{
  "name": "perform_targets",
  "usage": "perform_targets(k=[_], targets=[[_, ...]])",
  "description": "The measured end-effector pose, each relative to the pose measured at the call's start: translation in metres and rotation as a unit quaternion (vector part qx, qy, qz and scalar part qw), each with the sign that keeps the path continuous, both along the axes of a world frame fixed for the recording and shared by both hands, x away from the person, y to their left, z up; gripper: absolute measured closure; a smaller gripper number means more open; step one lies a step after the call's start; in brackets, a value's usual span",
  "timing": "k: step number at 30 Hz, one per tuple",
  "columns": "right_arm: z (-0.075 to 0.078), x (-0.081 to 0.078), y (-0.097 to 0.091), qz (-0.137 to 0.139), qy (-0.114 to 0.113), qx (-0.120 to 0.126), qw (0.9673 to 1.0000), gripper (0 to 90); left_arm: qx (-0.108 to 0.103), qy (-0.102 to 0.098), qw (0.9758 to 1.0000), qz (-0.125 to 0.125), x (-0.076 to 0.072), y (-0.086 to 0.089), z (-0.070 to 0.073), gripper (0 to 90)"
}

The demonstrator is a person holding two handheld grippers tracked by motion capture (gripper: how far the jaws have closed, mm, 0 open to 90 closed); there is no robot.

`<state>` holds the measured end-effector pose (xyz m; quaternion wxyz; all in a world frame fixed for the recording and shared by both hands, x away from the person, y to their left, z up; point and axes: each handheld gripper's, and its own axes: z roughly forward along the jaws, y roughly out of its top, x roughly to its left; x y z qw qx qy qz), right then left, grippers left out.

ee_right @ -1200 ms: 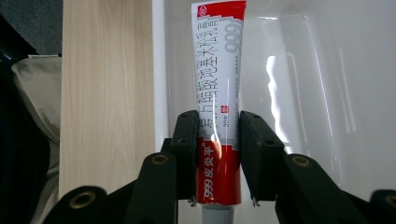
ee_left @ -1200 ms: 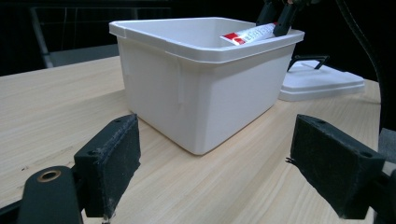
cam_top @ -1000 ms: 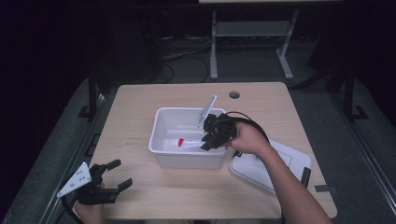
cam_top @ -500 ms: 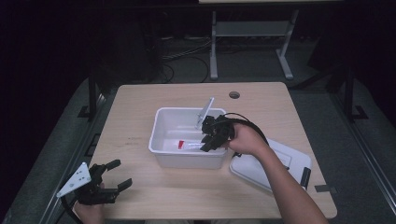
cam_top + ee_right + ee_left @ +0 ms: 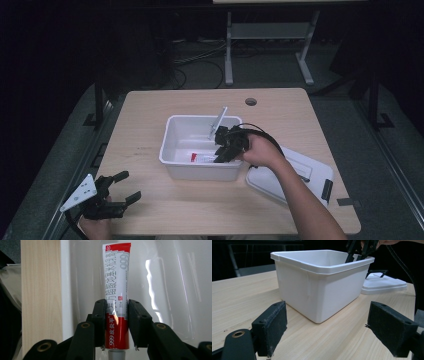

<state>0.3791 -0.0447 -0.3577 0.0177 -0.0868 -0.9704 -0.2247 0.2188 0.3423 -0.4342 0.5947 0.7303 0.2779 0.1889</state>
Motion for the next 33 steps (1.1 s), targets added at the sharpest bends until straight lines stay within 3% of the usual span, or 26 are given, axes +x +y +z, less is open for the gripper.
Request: perform_targets(k=[6, 10, 14, 18, 26, 33], targets=[[-0.003, 0.003, 0.000, -0.002, 0.005, 0.002, 1.0000, 68.0, 0.002, -0.001, 1.0000, -0.001, 0.000, -0.001, 0.000, 15.7], [-0.007, 0.003, 0.001, -0.001, 0.007, -0.009, 0.9999, 68.0, 0.000, -0.002, 1.0000, -0.001, 0.000, 0.000, 0.000, 15.7], [-0.006, 0.002, 0.003, 0.002, 0.006, 0.000, 1.0000, 68.0, -0.001, -0.002, 1.0000, 0.000, 0.000, 0.001, 0.000, 15.7], [-0.009, 0.002, 0.005, 0.002, 0.007, -0.011, 0.9999, 68.0, 0.000, -0.004, 1.0000, 0.001, -0.001, 0.000, 0.001, 15.7], [-0.013, 0.003, 0.004, 0.000, 0.010, -0.006, 0.9999, 67.4, 0.000, -0.002, 1.0000, 0.000, 0.000, -0.001, 0.000, 15.7], [-0.008, 0.002, 0.004, -0.007, 0.002, 0.001, 1.0000, 62.6, 0.000, -0.002, 1.0000, 0.000, 0.000, 0.000, 0.000, 15.7]])
